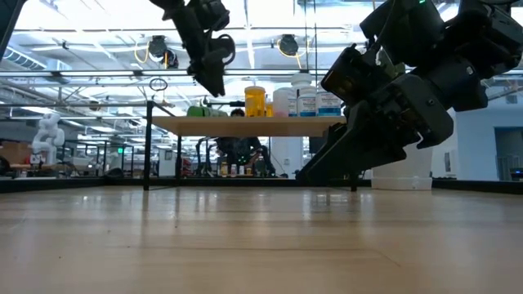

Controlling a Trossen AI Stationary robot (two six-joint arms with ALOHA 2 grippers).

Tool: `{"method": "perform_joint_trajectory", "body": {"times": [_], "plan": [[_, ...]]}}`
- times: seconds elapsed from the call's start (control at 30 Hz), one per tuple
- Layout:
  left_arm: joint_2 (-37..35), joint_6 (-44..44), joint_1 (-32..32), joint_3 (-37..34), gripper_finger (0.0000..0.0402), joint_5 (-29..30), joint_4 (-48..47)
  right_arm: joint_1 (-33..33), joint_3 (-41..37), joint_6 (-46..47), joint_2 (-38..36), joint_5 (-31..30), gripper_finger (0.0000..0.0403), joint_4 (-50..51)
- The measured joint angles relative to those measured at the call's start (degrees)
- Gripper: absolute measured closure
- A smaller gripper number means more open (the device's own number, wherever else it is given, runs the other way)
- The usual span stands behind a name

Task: Pick and place medicine bottles onto shelf by color
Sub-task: Put the green pill bottle on the shelf

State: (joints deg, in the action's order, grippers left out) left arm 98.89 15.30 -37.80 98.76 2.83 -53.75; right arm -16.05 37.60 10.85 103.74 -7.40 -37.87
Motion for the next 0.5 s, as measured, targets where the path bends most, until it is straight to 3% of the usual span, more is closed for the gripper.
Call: {"method": "perform_joint_trajectory", "body": {"times": [0.1,0.27,0.5], "plan": [[0.0,-3.03,-0.07,0.0,0.0162,4.08,-3.06,0.0,0.0,0.18,0.0,0.0,0.0161,0.02],[0.0,-6.78,-0.85,-0.46,0.0156,4.05,-7.31,-0.13,0.0,0.32,0.0,0.0,0.0161,0.48],[0.8,-8.96,-2.78,-4.5,0.0104,4.95,-4.04,-0.36,0.0,0.43,0.0,0.11,0.0161,0.54]]}}
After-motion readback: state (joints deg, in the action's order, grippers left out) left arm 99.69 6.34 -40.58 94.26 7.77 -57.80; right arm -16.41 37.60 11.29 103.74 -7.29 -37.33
